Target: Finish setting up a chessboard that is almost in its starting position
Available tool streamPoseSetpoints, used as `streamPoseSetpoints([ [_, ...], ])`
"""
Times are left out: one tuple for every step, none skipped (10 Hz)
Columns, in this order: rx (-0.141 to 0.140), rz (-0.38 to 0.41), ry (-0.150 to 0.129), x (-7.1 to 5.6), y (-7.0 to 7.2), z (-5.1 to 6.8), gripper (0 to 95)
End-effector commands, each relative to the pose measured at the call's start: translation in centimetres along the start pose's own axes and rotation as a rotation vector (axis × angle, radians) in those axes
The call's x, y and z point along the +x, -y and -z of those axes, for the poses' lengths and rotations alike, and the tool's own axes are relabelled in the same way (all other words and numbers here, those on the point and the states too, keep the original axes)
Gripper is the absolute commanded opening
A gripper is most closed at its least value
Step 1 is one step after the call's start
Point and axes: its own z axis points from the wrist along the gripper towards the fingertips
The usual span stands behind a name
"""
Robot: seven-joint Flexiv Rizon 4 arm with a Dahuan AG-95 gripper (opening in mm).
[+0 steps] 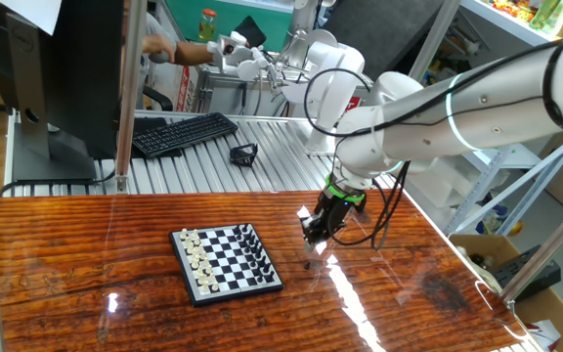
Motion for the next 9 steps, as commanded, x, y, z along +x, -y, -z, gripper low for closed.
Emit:
streamPoseSetpoints([
  [-0.010,0.018,0.000,-0.5,1.0,-0.4,0.0],
  [-0.013,0.020,0.000,-0.7,1.4,-0.7,0.0],
  [-0.013,0.022,0.000,-0.7,1.8,-0.9,0.0],
  [-0.010,0.020,0.000,-0.6,1.9,-1.0,0.0],
  [-0.005,0.019,-0.003,-0.6,2.1,-1.2,0.0],
  [-0.005,0.019,-0.003,-0.5,2.1,-1.2,0.0],
  [-0.005,0.016,-0.004,-0.5,2.2,-1.2,0.0],
  [-0.003,0.013,-0.003,-0.5,2.2,-1.2,0.0],
  [0.000,0.006,-0.002,-0.4,2.3,-1.2,0.0],
])
